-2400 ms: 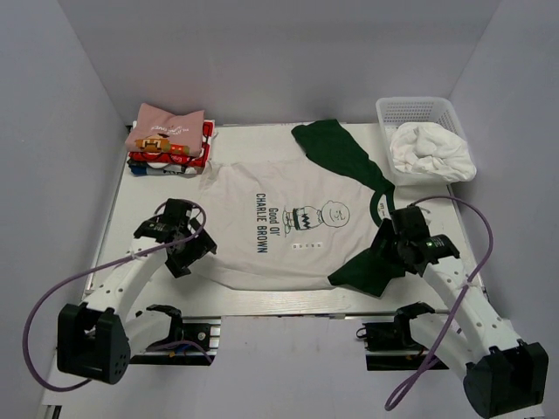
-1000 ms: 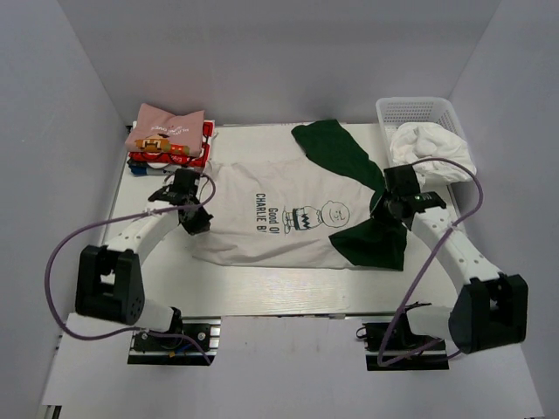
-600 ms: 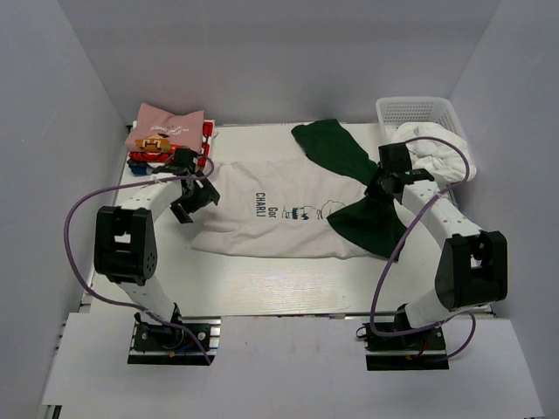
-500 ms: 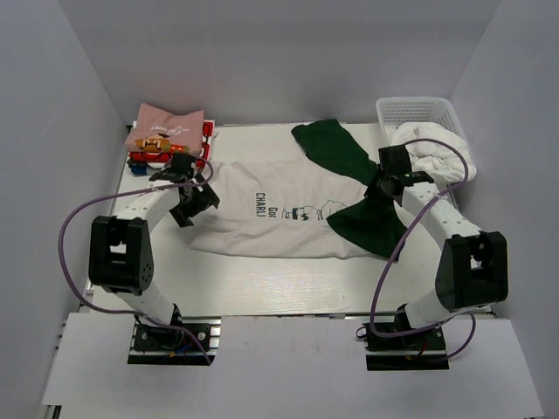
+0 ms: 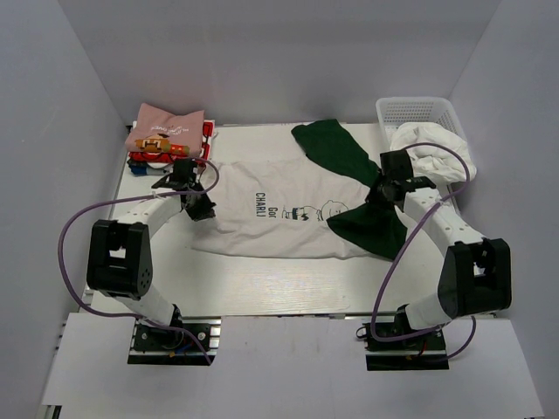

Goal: Fold and stack the t-shirts

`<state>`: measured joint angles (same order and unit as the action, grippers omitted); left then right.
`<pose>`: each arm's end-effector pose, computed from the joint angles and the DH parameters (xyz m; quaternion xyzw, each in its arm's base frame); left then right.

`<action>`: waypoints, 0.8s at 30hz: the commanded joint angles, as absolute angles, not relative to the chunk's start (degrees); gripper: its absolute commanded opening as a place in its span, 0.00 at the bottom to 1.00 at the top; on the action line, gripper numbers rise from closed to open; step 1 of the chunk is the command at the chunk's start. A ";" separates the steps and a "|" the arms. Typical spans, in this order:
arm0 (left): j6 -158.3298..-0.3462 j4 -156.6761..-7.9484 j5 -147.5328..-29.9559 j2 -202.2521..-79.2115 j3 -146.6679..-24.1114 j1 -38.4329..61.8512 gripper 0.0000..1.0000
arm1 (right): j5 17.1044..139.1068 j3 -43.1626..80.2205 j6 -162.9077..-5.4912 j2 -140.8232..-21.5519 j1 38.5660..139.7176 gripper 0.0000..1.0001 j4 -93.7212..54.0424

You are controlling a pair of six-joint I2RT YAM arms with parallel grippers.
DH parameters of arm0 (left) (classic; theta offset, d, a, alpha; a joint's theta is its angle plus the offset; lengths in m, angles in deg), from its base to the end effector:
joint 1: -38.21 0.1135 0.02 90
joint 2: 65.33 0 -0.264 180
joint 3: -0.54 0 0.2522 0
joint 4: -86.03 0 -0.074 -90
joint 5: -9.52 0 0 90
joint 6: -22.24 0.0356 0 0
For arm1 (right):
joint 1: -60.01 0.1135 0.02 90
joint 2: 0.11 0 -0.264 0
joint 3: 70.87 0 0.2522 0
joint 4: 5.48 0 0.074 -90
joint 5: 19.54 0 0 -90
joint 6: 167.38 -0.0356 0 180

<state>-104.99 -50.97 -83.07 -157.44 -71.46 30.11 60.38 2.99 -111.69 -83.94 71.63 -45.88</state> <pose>0.3127 -0.0461 0.1929 -0.2394 0.9424 -0.1099 0.2060 0.3045 0.0563 0.2483 0.2136 0.9130 0.0557 0.3432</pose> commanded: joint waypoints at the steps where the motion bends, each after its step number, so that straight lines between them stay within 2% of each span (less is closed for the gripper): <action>1: -103.88 -53.41 -86.90 -156.39 -71.32 29.86 0.00 | 59.83 2.57 -111.75 -80.71 71.35 0.00 -45.43; 7: -106.16 -48.93 -86.54 -146.31 -66.40 29.86 0.00 | 58.08 0.55 -111.84 -75.35 71.26 0.00 -48.58; 11: -109.32 -38.23 -85.06 -133.64 -64.29 29.86 0.00 | 57.11 -0.76 -112.98 -68.86 71.35 0.00 -56.23; 15: -111.43 -20.85 -81.02 -123.10 -64.28 30.56 0.00 | 50.87 -2.96 -113.95 -58.86 71.44 0.00 -68.44; 17: -112.05 -16.60 -80.40 -120.88 -64.28 30.56 0.00 | 48.59 -4.01 -115.96 -56.54 71.27 0.00 -76.40; 20: -114.25 -11.75 -82.85 -118.86 -60.35 30.56 0.00 | 51.64 -7.43 -119.47 -49.97 71.35 0.00 -81.97; 24: -114.96 -5.60 -79.35 -118.32 -59.62 30.56 0.00 | 53.49 -12.45 -122.81 -43.44 71.35 0.00 -81.74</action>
